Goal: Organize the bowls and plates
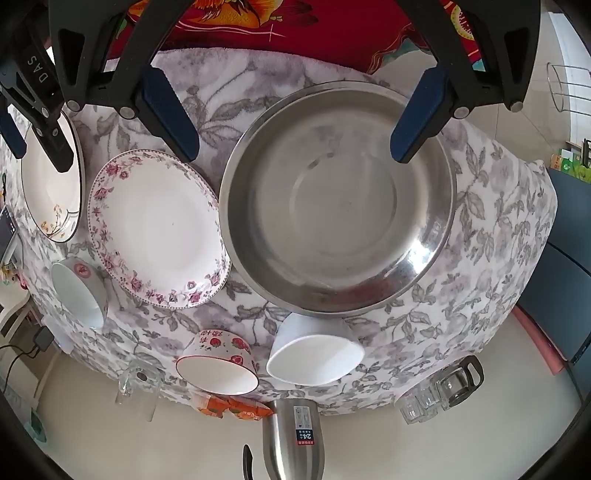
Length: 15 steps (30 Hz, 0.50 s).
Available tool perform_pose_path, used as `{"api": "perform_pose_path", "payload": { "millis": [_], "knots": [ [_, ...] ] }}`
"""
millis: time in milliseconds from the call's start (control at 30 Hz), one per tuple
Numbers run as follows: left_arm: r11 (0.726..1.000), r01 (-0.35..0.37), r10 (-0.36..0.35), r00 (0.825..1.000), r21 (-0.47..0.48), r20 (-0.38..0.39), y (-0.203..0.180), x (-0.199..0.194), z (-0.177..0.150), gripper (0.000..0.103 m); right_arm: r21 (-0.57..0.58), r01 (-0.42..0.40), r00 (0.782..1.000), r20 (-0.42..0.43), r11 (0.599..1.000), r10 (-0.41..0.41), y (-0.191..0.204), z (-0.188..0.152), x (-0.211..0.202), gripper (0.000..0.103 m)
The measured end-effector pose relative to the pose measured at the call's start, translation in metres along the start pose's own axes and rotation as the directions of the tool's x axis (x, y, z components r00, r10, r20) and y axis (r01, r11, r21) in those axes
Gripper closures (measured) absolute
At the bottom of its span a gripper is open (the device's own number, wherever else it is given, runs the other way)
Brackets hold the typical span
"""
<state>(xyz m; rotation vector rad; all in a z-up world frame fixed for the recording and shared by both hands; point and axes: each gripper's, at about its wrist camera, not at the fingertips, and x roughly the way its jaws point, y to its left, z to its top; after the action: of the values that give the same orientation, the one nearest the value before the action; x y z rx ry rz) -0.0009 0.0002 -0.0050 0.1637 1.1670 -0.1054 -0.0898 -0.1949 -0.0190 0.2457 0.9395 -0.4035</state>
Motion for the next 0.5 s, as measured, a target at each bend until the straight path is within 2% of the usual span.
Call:
{"api": "perform_pose_path", "payload": {
  "millis": [500],
  "knots": [
    [1.000,-0.001,0.001,1.000,-0.001,-0.015,0.0026,0.0025,-0.0015,0.000,-0.001,0.002,1.000,-0.004,1.000,-0.002,0.0010,0.0014,-0.0007,0.000]
  ]
}}
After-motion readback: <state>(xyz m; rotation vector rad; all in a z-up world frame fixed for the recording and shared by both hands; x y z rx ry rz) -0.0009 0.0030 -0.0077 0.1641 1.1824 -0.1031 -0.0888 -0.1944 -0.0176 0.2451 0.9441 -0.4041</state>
